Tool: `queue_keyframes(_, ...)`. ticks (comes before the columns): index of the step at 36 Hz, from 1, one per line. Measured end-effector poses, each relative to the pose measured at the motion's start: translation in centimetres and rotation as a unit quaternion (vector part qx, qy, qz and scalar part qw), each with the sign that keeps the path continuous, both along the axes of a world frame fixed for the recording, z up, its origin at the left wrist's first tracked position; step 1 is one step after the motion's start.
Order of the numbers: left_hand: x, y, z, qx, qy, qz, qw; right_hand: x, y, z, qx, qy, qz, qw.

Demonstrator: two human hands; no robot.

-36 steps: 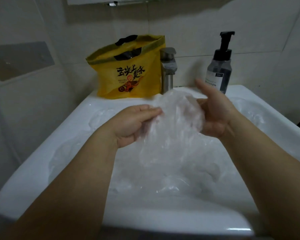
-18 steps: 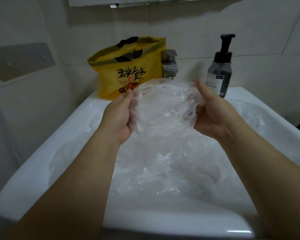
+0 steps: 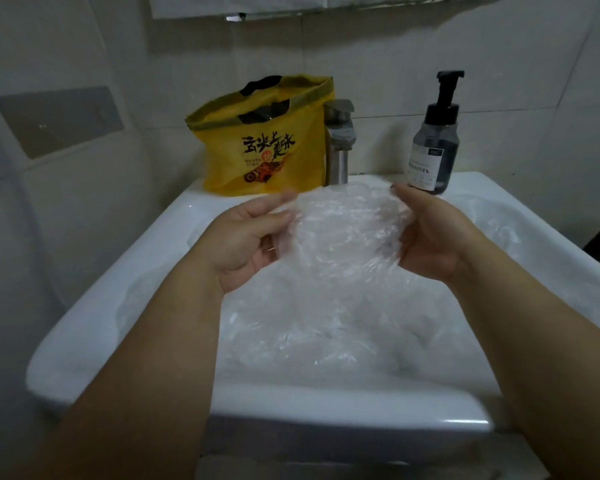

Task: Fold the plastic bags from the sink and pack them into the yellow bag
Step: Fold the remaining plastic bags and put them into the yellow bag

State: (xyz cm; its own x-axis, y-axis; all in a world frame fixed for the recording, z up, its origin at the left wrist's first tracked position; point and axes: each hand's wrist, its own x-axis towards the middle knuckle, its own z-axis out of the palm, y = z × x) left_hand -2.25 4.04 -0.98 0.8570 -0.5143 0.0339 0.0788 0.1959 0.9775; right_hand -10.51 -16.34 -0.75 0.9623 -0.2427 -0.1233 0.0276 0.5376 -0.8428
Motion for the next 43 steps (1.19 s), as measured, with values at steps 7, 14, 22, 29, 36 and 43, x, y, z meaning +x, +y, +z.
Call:
queue_keyframes(7, 0.6, 0.0, -0.6, -0.028, 0.017, 0.087, 0.996, -0.9, -0.5, 0.0, 0.071, -0.041, 0.052, 0.995)
queue_keyframes(14, 0.5, -0.3, -0.7, -0.029, 0.032, 0.056, 0.997, -1.1, 0.3, 0.2, 0.044, -0.078, 0.062, 0.994)
queue_keyframes(22, 0.4, -0.1, -1.0, 0.052, -0.06, 0.097, 0.992, -0.6, 0.3, -0.2, -0.064, -0.041, 0.04, 0.996)
queue_keyframes(29, 0.3, 0.0, -2.1, 0.23, -0.244, 0.18, 0.925, -0.5, 0.5, -1.4, -0.458, 0.088, -0.033, 0.884)
queue_keyframes(36, 0.8, 0.1, -1.6, 0.14, -0.157, 0.149, 0.966, -0.7, -0.1, -1.3, -0.539, 0.102, -0.058, 0.834)
queue_keyframes(43, 0.8, -0.3, -1.0, 0.034, -0.106, 0.146, 0.983, -0.7, 0.0, -1.2, -0.534, 0.098, -0.018, 0.839)
